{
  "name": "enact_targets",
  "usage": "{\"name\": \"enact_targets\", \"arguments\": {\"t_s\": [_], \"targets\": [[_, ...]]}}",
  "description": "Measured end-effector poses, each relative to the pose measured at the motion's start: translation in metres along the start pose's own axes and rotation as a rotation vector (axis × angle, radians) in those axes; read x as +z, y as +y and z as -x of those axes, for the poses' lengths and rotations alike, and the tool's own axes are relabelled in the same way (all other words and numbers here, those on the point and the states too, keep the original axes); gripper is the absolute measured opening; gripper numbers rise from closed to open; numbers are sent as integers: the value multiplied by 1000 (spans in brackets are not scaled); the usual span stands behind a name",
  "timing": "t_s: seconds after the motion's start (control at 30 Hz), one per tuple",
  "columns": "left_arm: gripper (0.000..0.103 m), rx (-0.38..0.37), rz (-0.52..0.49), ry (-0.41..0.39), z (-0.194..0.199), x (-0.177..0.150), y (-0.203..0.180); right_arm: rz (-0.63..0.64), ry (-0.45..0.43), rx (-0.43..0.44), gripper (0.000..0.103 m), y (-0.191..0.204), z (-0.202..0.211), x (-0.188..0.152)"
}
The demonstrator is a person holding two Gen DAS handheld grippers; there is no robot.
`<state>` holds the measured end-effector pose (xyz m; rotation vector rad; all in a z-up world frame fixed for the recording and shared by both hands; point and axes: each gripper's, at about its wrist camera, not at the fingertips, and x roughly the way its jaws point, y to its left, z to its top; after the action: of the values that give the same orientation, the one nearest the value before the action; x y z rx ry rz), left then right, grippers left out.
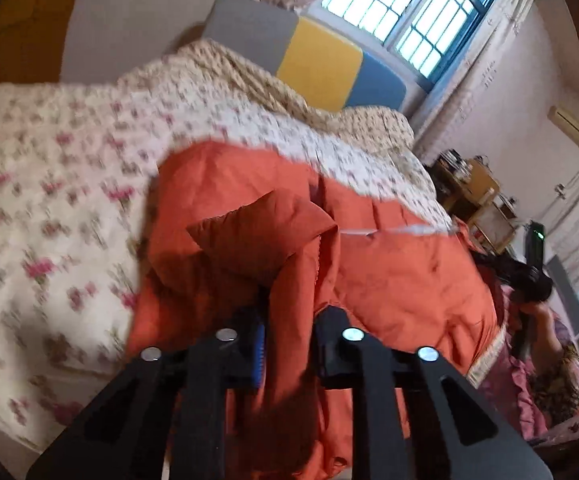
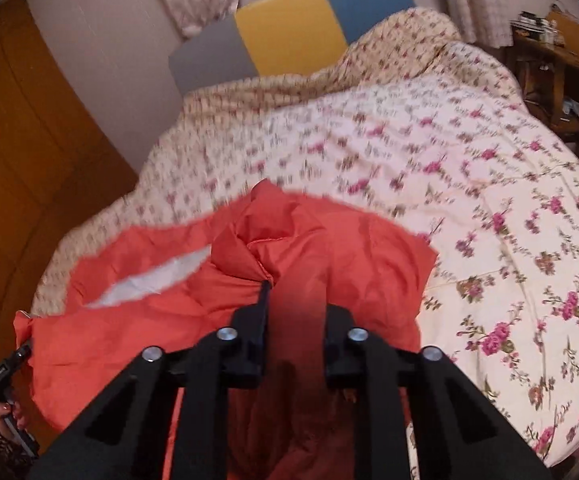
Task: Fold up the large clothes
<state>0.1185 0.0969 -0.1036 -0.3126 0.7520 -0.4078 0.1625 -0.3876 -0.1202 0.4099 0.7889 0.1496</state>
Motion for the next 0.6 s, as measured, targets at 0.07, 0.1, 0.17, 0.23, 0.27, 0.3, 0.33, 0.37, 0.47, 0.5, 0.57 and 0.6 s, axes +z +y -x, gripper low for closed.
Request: {"name": "enact_targets", "arguments": {"t_s": [0.07, 0.1, 0.17, 0.23, 0.27, 0.3, 0.33, 0.37, 0.47, 0.5, 0.57, 0.6], "targets": [[15, 0, -23, -68, 10, 16, -8, -36, -55, 12, 15, 0, 14, 8], [15, -1, -34, -94, 11, 23, -13, -53, -81, 20, 15, -1, 19, 12], [15, 5, -79, -154, 14, 41, -25, -72, -128, 13, 15, -1, 26, 18], [15, 21, -117, -187, 10, 56, -35, -77, -170, -14, 15, -1, 26, 24], [15, 27, -125, -200, 4, 66, -38, -93, -173, -25, 15, -2, 23, 26], [15, 32, -126, -202, -2, 72, -38, -109, -169, -31, 15, -3, 18, 29], [15, 49, -130, -198, -10, 79, -37, -126, -161, -48, 15, -6, 10, 31], [15, 81, -135, -187, -25, 86, -36, -134, -157, -72, 15, -8, 3, 31], [15, 176, -128, -133, -66, 95, -27, -155, -146, -139, 19, -13, -21, 29], [15, 204, -121, -113, -80, 96, -25, -167, -140, -156, 20, -16, -28, 28], [15, 244, -118, -93, -98, 93, -19, -192, -124, -179, 26, -24, -42, 26], [15, 269, -123, -77, -111, 89, -15, -195, -116, -186, 27, -27, -48, 24]]}}
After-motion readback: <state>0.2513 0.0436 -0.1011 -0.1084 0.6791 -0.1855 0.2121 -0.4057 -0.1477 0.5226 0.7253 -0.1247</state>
